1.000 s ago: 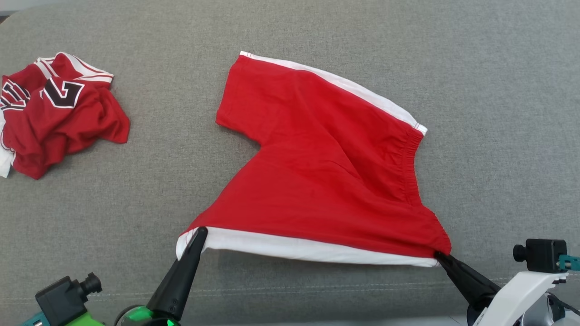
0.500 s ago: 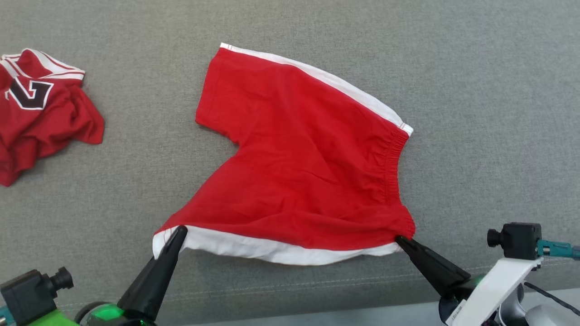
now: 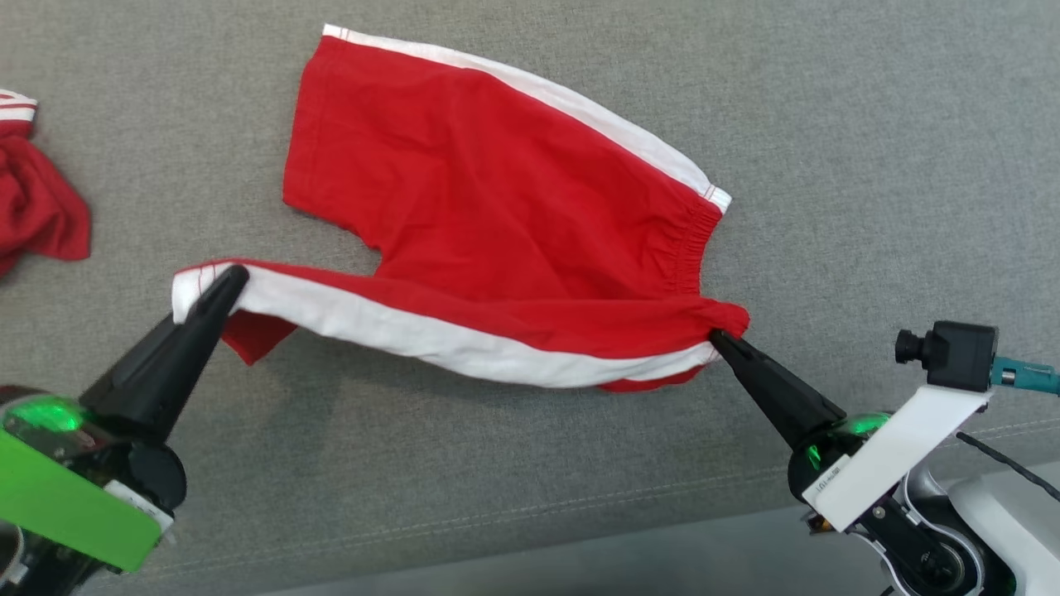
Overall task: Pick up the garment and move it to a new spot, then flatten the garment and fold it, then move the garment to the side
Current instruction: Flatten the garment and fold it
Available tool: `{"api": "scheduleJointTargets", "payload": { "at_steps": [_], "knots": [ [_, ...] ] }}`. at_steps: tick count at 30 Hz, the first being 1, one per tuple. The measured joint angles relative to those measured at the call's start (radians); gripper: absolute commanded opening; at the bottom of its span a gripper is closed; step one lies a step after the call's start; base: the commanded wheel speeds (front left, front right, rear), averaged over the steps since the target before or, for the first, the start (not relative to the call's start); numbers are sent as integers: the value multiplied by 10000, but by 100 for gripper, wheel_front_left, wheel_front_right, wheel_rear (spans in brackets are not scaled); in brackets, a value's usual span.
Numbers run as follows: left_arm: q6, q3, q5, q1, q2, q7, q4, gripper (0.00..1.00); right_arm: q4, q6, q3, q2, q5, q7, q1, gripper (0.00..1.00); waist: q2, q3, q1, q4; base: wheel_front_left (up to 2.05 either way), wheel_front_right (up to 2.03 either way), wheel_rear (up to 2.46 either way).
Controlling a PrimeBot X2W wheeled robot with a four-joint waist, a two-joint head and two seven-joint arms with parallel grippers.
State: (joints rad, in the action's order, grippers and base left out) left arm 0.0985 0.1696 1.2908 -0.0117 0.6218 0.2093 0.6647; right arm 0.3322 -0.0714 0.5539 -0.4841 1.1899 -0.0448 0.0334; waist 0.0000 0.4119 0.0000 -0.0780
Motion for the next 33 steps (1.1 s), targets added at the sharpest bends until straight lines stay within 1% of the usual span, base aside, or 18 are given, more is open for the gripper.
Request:
{"api": "scheduleJointTargets", "payload": {
  "at_steps": [7, 11, 15, 22, 26, 30, 33],
  "knots": [
    [182, -157, 251, -2159, 1020, 1563, -441, 0, -337, 31, -50, 506, 328, -88, 971, 0, 0, 782, 0, -345, 0, 0, 0],
    [222, -144, 376, -3407, 1356, 2305, -886, 0, -608, 113, -111, 853, 464, -134, 1593, 0, 0, 1226, 0, -544, 0, 0, 0],
    [249, -96, 426, -4567, 1565, 2899, -1452, 0, -871, 186, -280, 1160, 629, -134, 2149, 0, 0, 1623, 2, -784, 0, 0, 0],
    [251, 351, 389, -6160, 1636, 3701, -2654, 0, -1317, 382, -391, 1837, 1072, -128, 2859, 0, 0, 2157, 3, -1264, 0, 0, 0],
    [251, 692, 52, -6977, 1593, 4046, -3279, 0, -1572, 581, -324, 2077, 1154, -128, 3099, 0, 0, 2374, 3, -1533, 0, 0, 0],
    [251, 1087, -127, -7680, 1390, 4341, -3781, 0, -1816, 717, -270, 2282, 1308, -128, 3199, 0, 0, 2519, 2, -1777, 0, 0, 0],
    [257, 1484, -215, -8165, 1078, 4512, -4121, 0, -1916, 846, -244, 2353, 1352, -86, 3262, 0, 0, 2586, 2, -1917, 0, 0, 0]
  ]
}}
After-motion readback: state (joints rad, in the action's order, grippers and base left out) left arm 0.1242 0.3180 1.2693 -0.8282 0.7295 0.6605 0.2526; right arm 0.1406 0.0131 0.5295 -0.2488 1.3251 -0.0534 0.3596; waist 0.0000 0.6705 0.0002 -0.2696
